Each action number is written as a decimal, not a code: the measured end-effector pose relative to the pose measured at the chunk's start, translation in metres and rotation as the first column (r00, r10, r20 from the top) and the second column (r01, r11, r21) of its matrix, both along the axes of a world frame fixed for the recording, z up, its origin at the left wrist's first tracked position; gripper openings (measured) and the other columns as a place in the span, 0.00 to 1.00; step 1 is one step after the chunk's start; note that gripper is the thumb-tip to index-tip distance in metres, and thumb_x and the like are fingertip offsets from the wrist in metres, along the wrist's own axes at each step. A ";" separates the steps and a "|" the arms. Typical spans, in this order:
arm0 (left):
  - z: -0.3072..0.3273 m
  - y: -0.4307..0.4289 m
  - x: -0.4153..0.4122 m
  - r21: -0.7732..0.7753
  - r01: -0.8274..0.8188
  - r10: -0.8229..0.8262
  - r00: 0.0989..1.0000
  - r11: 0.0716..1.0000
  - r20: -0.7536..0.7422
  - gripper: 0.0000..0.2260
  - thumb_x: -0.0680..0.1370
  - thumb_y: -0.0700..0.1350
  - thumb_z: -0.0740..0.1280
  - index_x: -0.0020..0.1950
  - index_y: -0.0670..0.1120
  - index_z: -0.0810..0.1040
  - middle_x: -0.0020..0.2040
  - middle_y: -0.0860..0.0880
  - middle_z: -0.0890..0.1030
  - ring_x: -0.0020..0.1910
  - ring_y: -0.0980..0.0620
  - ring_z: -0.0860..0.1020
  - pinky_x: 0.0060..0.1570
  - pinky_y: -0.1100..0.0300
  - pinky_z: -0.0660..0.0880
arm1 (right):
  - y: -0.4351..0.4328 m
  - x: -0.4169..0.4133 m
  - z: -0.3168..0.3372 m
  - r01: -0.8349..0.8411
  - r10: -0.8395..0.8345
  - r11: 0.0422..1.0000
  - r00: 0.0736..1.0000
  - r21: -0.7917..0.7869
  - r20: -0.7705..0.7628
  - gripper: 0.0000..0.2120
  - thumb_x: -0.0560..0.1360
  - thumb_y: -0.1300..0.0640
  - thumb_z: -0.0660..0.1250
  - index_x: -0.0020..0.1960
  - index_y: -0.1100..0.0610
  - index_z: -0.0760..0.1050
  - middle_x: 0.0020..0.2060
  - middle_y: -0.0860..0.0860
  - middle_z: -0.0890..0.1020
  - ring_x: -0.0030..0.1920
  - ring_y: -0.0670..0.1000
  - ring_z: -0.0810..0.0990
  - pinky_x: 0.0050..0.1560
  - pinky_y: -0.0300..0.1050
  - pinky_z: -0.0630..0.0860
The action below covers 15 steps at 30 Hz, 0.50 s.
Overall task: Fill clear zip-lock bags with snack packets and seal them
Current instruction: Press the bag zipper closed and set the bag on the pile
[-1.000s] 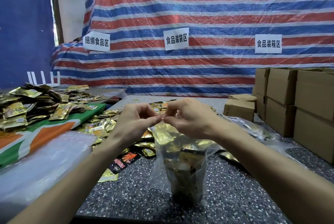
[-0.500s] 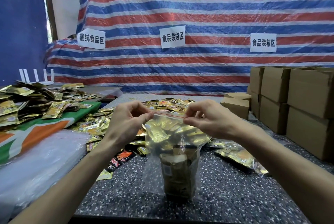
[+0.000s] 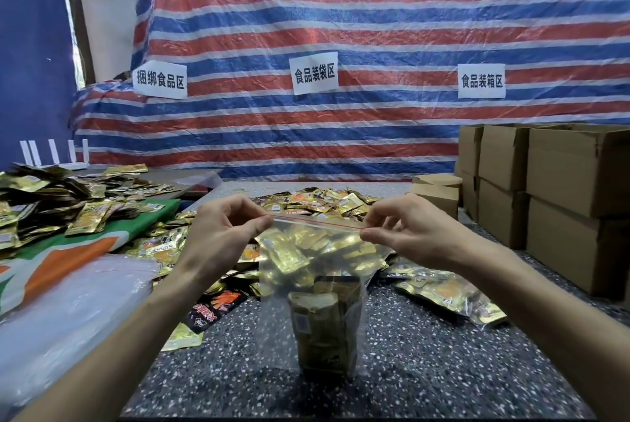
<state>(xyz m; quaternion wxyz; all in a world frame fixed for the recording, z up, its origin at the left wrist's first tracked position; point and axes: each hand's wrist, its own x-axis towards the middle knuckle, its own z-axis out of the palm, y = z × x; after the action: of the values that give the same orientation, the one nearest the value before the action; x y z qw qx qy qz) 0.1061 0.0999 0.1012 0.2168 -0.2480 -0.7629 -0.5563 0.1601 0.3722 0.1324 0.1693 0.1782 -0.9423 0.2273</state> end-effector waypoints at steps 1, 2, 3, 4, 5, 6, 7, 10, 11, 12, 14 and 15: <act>0.000 -0.001 -0.001 0.003 -0.007 0.007 1.000 1.000 -0.002 0.06 0.74 0.37 0.74 0.39 0.46 0.82 0.37 0.46 0.84 0.35 0.53 0.80 0.34 0.65 0.75 | 0.001 0.001 0.000 0.007 -0.007 1.000 1.000 -0.004 0.000 0.06 0.78 0.51 0.70 0.47 0.52 0.82 0.41 0.47 0.83 0.42 0.47 0.80 0.48 0.51 0.80; -0.001 -0.003 -0.002 0.008 -0.015 0.015 1.000 1.000 -0.002 0.06 0.74 0.37 0.74 0.39 0.46 0.82 0.37 0.45 0.84 0.35 0.52 0.80 0.34 0.63 0.75 | 0.003 0.001 -0.001 0.017 -0.017 1.000 1.000 -0.007 0.005 0.06 0.77 0.50 0.70 0.47 0.52 0.82 0.41 0.47 0.83 0.42 0.46 0.80 0.48 0.51 0.80; -0.002 -0.004 -0.002 0.013 -0.022 0.022 1.000 1.000 0.000 0.05 0.74 0.38 0.74 0.39 0.46 0.82 0.37 0.45 0.84 0.36 0.51 0.81 0.35 0.63 0.76 | 0.006 0.002 -0.001 0.025 -0.025 1.000 1.000 -0.010 0.012 0.05 0.77 0.50 0.70 0.46 0.51 0.82 0.40 0.47 0.83 0.42 0.46 0.80 0.48 0.52 0.80; -0.002 -0.007 -0.003 0.019 -0.028 0.028 1.000 0.999 0.002 0.05 0.74 0.38 0.74 0.39 0.46 0.82 0.37 0.45 0.84 0.36 0.51 0.81 0.35 0.64 0.76 | 0.009 0.003 -0.002 0.033 -0.033 0.999 0.999 -0.014 0.019 0.05 0.77 0.50 0.70 0.46 0.51 0.81 0.40 0.47 0.83 0.41 0.46 0.81 0.47 0.52 0.81; -0.003 -0.009 -0.004 0.024 -0.033 0.033 0.999 0.999 0.003 0.05 0.74 0.38 0.74 0.40 0.45 0.82 0.38 0.46 0.84 0.36 0.52 0.81 0.35 0.66 0.76 | 0.012 0.005 -0.003 0.042 -0.042 0.999 0.999 -0.018 0.025 0.05 0.77 0.51 0.70 0.45 0.50 0.81 0.40 0.47 0.83 0.41 0.47 0.81 0.47 0.53 0.81; -0.004 -0.011 -0.004 0.029 -0.034 0.034 0.999 0.999 0.005 0.04 0.74 0.37 0.73 0.40 0.44 0.82 0.38 0.46 0.84 0.36 0.53 0.81 0.35 0.67 0.76 | 0.015 0.006 -0.004 0.049 -0.048 0.998 0.998 -0.024 0.028 0.05 0.77 0.51 0.70 0.45 0.50 0.81 0.40 0.47 0.84 0.41 0.47 0.81 0.47 0.53 0.81; -0.005 -0.013 -0.004 0.032 -0.033 0.033 0.999 0.999 0.006 0.04 0.74 0.37 0.73 0.40 0.44 0.82 0.38 0.46 0.84 0.36 0.54 0.81 0.35 0.69 0.76 | 0.017 0.007 -0.005 0.053 -0.052 0.998 0.998 -0.028 0.028 0.05 0.77 0.50 0.70 0.44 0.50 0.81 0.40 0.47 0.84 0.41 0.46 0.81 0.47 0.52 0.81; -0.007 -0.014 -0.004 0.020 -0.039 0.039 0.999 0.999 0.003 0.04 0.74 0.37 0.73 0.40 0.43 0.82 0.38 0.46 0.84 0.36 0.54 0.81 0.35 0.69 0.76 | 0.017 0.009 -0.008 0.055 -0.055 0.998 0.998 -0.015 0.011 0.05 0.78 0.50 0.69 0.44 0.49 0.80 0.39 0.47 0.84 0.41 0.46 0.81 0.47 0.50 0.80; -0.007 -0.013 -0.005 0.020 -0.039 0.039 0.999 0.999 0.005 0.04 0.74 0.37 0.73 0.41 0.43 0.82 0.38 0.46 0.84 0.36 0.54 0.81 0.35 0.69 0.76 | 0.016 0.009 -0.009 0.053 -0.053 0.999 0.999 -0.013 0.002 0.05 0.78 0.51 0.69 0.44 0.50 0.80 0.39 0.47 0.83 0.41 0.46 0.81 0.46 0.50 0.80; -0.007 -0.013 -0.004 0.020 -0.037 0.037 0.999 0.999 0.005 0.03 0.74 0.37 0.73 0.41 0.43 0.82 0.38 0.46 0.84 0.36 0.54 0.81 0.35 0.69 0.75 | 0.015 0.009 -0.009 0.050 -0.050 0.999 0.999 -0.018 -0.008 0.05 0.78 0.52 0.69 0.44 0.50 0.80 0.39 0.48 0.83 0.41 0.46 0.81 0.45 0.49 0.80; -0.008 -0.012 -0.004 0.010 -0.032 0.032 0.999 0.999 0.003 0.02 0.75 0.38 0.73 0.42 0.43 0.82 0.38 0.45 0.84 0.35 0.53 0.81 0.34 0.68 0.76 | 0.015 0.009 -0.013 0.030 -0.032 0.998 0.999 -0.056 -0.034 0.06 0.78 0.54 0.69 0.42 0.53 0.79 0.38 0.49 0.83 0.39 0.46 0.80 0.42 0.46 0.80; -0.009 -0.012 -0.003 0.007 -0.029 0.029 1.000 1.000 0.006 0.02 0.75 0.38 0.72 0.43 0.43 0.82 0.37 0.45 0.83 0.34 0.52 0.81 0.33 0.66 0.76 | 0.014 0.009 -0.016 0.014 -0.019 0.995 0.999 -0.095 -0.045 0.06 0.77 0.55 0.69 0.42 0.54 0.78 0.38 0.49 0.82 0.38 0.44 0.80 0.40 0.45 0.79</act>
<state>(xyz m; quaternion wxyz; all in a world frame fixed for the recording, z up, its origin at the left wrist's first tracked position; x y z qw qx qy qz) 0.1028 0.0880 0.0922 0.2234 -0.2344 -0.7653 -0.5563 0.1695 0.3863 0.1166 0.2011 0.1674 -0.9277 0.2662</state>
